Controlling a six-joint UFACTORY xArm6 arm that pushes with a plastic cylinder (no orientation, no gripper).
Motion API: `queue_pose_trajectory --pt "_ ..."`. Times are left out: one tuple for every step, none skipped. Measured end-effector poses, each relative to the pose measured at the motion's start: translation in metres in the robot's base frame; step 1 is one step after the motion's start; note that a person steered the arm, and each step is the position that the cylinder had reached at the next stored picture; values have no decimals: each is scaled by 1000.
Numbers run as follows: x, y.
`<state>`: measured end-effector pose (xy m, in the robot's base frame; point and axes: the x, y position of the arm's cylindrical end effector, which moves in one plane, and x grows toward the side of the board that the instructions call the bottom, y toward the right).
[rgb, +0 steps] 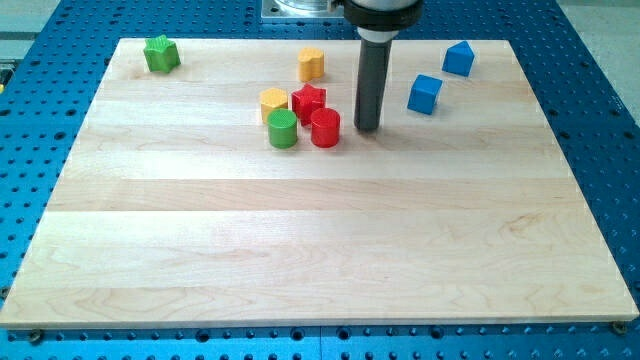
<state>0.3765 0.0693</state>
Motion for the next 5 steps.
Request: queue_pose_trajectory --pt "34 -57" --pt "78 -121" --pt "28 -112" --pt "-1 -98" --pt "-8 -135"
